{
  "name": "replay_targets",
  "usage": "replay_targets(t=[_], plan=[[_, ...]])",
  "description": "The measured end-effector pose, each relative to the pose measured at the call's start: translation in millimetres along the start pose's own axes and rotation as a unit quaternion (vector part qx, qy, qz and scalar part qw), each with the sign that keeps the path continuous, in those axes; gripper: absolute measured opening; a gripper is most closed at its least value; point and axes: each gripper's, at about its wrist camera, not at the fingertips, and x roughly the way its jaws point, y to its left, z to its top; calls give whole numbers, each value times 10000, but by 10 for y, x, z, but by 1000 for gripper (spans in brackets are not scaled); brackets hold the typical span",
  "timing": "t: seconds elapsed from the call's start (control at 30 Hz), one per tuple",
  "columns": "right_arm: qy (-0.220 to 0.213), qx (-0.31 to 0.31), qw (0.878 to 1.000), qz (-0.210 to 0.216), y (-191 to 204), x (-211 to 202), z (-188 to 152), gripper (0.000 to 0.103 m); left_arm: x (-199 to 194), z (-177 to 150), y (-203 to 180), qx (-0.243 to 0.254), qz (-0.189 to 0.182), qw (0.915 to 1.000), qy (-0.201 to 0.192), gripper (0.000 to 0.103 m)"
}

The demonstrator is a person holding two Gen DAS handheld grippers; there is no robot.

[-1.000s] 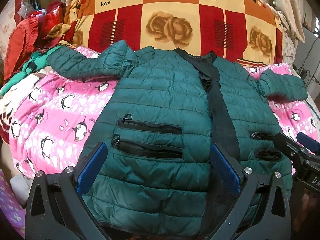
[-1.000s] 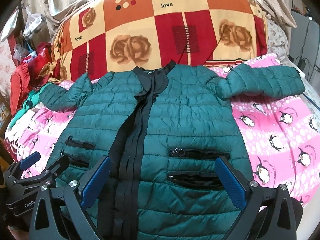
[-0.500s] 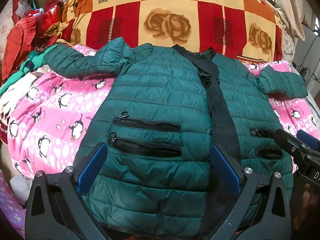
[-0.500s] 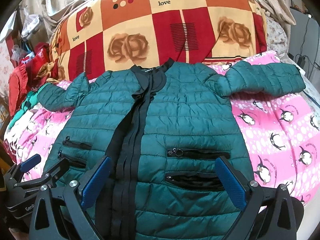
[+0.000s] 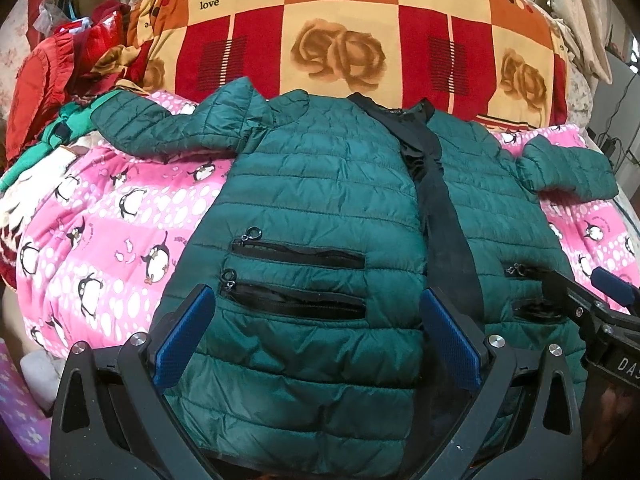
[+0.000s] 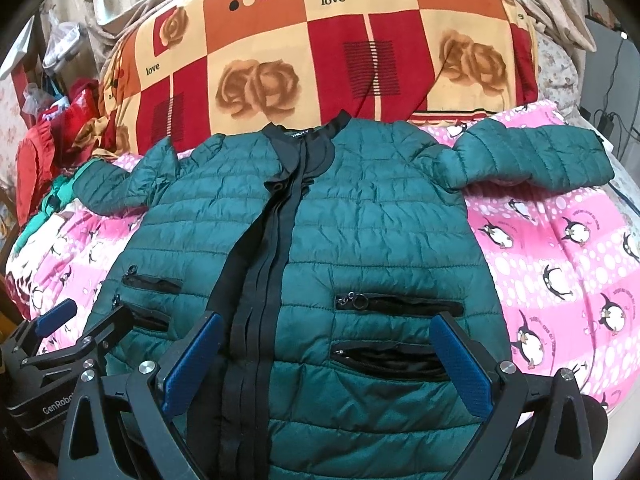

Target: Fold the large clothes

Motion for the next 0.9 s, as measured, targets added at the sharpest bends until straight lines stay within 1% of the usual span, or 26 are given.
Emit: replay_targets(t=[0.17,0.3,0.43,0.67,0.8,0.9], plan=[[126,33,9999,98,7,43,-4,103,17,20,11,12,52,10000,-21,102],[112,-5,9999,71,22,35,-9,103,21,21,14,2,81,10000,-37,102],[134,43,9998,144,22,33,-2,103,24,14,16,8,87,10000,-37,102],[220,8,9997,130,41,72,-5,103,34,17,-7,21,51,10000,-15,102],[276,-63,9996,37,50,88,17,103,46,28,-2,-1,42,10000,-4,102],[278,-45,9996,83,38,94,21,103,64,42,5,-21,43,10000,4,102]])
